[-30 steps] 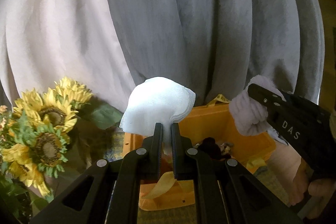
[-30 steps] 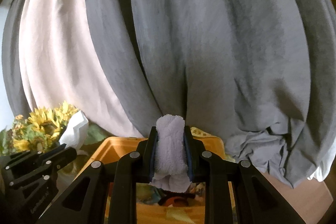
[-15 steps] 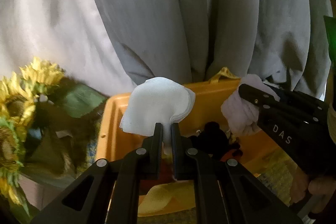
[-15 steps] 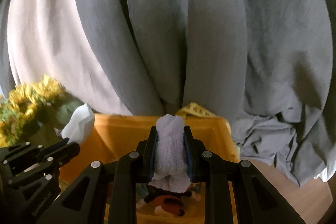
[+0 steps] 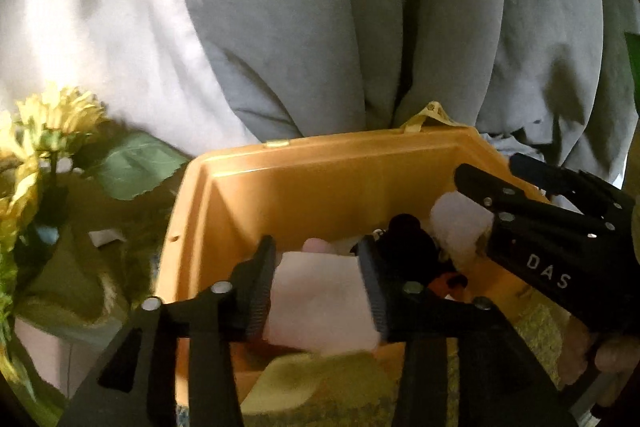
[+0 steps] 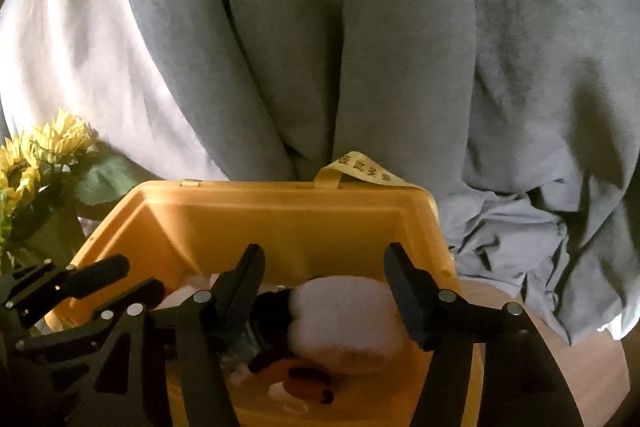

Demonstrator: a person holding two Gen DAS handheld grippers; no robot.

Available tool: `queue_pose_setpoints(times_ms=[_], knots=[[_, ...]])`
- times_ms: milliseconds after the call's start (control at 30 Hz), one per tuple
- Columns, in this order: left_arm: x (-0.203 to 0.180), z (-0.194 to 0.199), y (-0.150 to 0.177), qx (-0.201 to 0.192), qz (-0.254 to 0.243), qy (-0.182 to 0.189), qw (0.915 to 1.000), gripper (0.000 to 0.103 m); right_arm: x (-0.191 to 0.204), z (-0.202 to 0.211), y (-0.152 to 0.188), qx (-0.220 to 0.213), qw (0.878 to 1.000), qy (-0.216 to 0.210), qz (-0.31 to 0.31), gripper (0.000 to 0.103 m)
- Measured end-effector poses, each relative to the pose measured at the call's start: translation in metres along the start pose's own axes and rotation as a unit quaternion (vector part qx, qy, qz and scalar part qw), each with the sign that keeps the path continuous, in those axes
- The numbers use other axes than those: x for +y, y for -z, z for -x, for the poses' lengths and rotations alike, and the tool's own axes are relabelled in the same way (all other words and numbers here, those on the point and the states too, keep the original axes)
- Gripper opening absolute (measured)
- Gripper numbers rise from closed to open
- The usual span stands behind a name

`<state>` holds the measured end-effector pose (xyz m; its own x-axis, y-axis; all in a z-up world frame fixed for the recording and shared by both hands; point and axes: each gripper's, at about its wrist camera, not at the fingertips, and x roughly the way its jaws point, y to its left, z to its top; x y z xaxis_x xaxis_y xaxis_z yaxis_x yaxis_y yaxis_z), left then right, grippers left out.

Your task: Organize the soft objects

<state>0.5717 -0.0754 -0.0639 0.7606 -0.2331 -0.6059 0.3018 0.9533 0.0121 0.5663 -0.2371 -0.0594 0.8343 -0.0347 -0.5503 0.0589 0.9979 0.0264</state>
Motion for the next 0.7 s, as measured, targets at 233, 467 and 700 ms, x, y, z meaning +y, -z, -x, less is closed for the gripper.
queue_pose_setpoints(times_ms=[233, 467, 700], knots=[[0.007, 0.045, 0.003, -0.035, 0.027, -0.032, 0.9985, 0.062, -0.001, 0.039, 0.001, -0.029, 0.999, 0.028, -0.002, 0.078], [0.004, 0.104, 0.018, -0.070, 0.037, -0.063, 0.9949, 0.077, 0.005, 0.098, 0.009, -0.060, 0.998, 0.033, 0.002, 0.089], [-0.002, 0.155, 0.037, -0.094, 0.034, -0.099, 0.9901, 0.083, 0.010, 0.148, 0.026, -0.071, 0.997, 0.034, -0.002, 0.093]])
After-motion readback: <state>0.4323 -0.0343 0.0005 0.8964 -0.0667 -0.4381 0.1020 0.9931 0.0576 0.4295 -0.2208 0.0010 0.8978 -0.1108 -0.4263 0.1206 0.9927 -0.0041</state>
